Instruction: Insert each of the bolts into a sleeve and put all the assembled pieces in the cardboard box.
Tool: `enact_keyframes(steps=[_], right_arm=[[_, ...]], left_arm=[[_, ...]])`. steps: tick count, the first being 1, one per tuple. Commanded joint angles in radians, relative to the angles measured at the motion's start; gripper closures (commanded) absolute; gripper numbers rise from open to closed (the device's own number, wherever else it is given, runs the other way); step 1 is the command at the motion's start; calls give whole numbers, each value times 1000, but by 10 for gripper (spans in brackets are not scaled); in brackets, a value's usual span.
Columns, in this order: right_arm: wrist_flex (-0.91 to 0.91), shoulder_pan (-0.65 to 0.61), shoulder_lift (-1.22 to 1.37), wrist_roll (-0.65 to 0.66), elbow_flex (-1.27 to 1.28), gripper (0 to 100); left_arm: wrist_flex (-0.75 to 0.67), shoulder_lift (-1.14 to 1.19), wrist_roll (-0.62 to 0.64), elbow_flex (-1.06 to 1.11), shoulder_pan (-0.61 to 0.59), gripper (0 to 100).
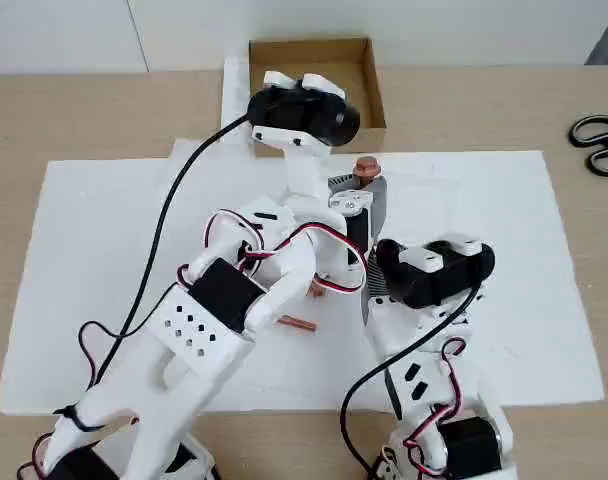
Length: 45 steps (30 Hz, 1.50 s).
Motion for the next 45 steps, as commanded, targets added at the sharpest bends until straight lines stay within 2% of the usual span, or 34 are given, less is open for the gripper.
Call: enact_keyframes(steps=[1, 45], right_arm=[[2, -5, -12, -8, -12, 995], [4, -7, -12, -8, -12, 995]], left_arm=[[-35, -37, 3, -27, 9, 994], [-64, -35, -2, 31, 49, 994]])
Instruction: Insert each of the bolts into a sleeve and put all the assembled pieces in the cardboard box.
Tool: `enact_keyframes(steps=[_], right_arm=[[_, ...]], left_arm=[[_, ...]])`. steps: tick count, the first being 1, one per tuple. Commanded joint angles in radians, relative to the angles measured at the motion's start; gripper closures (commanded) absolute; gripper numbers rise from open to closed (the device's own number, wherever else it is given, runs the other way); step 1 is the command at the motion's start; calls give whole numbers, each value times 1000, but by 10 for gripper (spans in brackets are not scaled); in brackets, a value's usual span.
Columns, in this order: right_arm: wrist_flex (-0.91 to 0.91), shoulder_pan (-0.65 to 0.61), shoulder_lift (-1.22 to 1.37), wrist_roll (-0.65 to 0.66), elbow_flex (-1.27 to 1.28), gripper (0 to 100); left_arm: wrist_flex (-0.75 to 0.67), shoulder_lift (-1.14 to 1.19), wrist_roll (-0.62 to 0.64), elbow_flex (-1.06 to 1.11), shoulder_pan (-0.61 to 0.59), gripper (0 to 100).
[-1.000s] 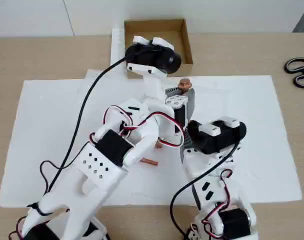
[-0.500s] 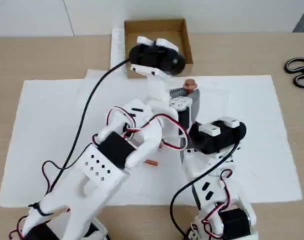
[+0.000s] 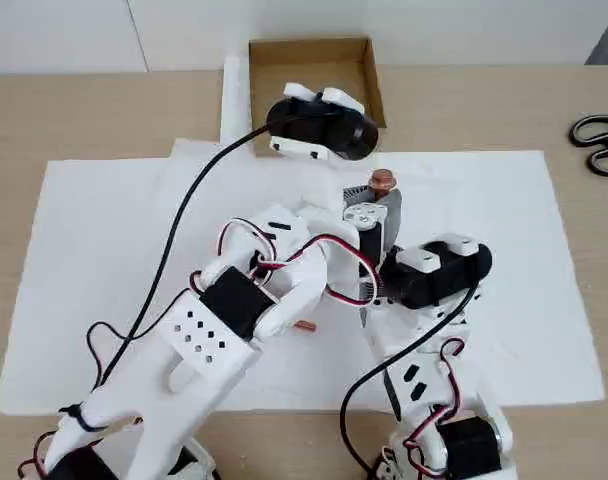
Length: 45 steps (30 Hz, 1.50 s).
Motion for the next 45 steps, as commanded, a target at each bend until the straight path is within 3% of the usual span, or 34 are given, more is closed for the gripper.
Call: enact_keyframes(steps=[1, 16, 42, 45], right_arm=[[2, -2, -12, -8, -12, 995], [1, -2, -12, -8, -14, 995], [-2, -2, -12, -8, -14, 995], [-2, -2, -12, -8, -14, 995]], left_arm=[[-23, -37, -3, -7, -2, 994], [18, -37, -98, 7, 32, 994], [144, -29, -98, 5, 77, 992], [144, -31, -98, 5, 77, 931]])
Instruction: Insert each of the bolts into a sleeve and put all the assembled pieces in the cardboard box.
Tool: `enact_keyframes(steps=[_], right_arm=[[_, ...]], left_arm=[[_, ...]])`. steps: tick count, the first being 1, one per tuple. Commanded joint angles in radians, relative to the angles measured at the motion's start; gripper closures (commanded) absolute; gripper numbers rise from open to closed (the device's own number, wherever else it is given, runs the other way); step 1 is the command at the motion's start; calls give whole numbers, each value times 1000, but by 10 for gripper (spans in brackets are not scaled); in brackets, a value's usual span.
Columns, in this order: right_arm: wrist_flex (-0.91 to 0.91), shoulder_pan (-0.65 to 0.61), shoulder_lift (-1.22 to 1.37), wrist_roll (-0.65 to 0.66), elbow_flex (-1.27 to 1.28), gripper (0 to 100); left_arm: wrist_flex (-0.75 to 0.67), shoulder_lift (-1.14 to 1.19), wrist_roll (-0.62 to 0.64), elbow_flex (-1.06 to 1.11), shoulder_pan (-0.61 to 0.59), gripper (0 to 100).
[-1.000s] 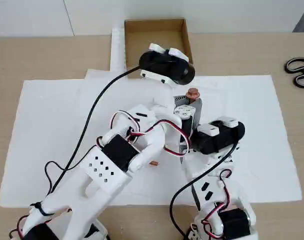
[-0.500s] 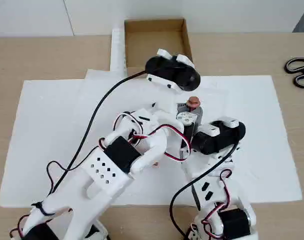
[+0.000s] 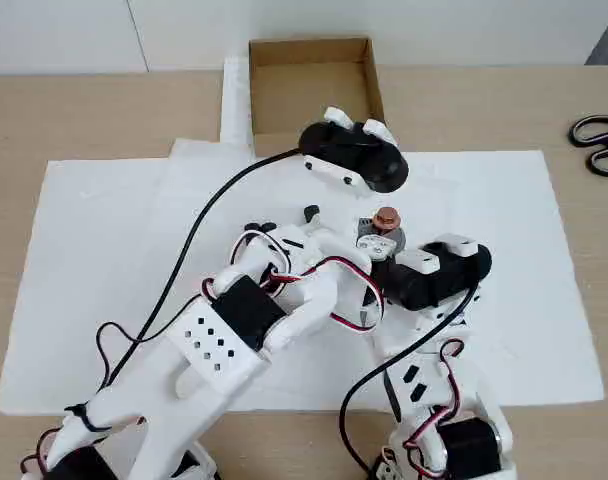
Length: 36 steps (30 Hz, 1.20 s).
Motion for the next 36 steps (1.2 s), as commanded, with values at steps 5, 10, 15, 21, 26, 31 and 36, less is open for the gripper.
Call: enact_keyframes(steps=[5, 10, 15, 21, 26, 31, 36], right_arm=[[-2, -1, -12, -8, -14, 995], [-2, -1, -12, -8, -14, 995], [-2, -1, -12, -8, -14, 995], [-2, -1, -12, -9, -14, 995], [-2, -1, -12, -9, -14, 995], [-2, 2, -12, -9, -18, 995], [61, 7, -1, -2, -92, 995]], left_arm=[[2, -35, 3, 10, 12, 774], [0, -37, 3, 15, 11, 762], [0, -37, 2, 10, -28, 761], [60, -37, -3, 8, -118, 761], [118, -38, -17, -25, -124, 761], [207, -37, -52, -91, -278, 761], [253, -35, -247, -151, -552, 761]])
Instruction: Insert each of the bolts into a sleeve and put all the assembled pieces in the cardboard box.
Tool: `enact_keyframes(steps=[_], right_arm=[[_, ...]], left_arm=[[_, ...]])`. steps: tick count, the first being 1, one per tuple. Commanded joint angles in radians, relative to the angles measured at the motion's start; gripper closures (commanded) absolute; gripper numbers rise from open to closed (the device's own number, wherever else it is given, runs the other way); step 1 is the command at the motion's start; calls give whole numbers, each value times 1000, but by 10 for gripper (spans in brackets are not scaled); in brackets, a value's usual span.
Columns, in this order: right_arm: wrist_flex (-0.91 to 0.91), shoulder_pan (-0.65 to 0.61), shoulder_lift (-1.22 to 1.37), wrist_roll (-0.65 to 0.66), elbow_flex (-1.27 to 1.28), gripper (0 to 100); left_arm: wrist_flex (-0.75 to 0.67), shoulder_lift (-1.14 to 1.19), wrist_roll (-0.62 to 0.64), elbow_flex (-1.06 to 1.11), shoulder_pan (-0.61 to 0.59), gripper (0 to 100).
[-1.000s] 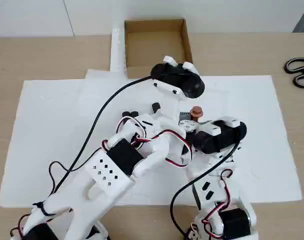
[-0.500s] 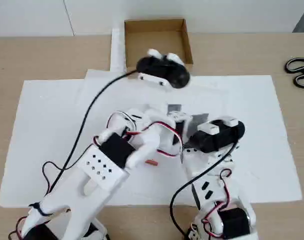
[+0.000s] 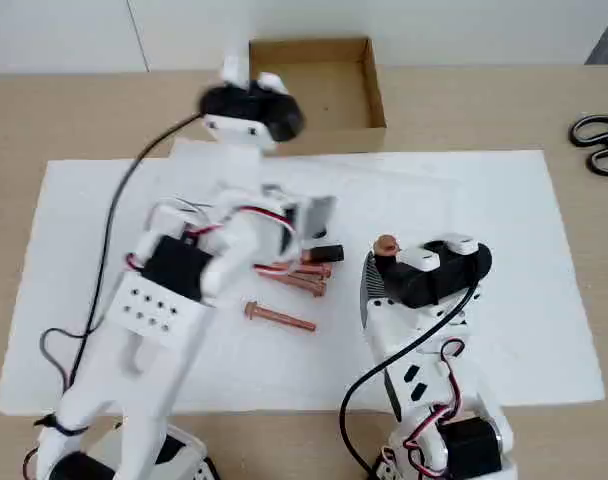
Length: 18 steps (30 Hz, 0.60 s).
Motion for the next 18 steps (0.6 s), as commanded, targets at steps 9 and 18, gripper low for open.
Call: enact_keyframes(steps=[9, 18], right_arm=[[59, 82, 222, 0, -232, 995], [4, 84, 760, 0, -689, 995]], left_arm=[[222, -31, -64, -125, -381, 761], [278, -31, -64, -125, -486, 761]])
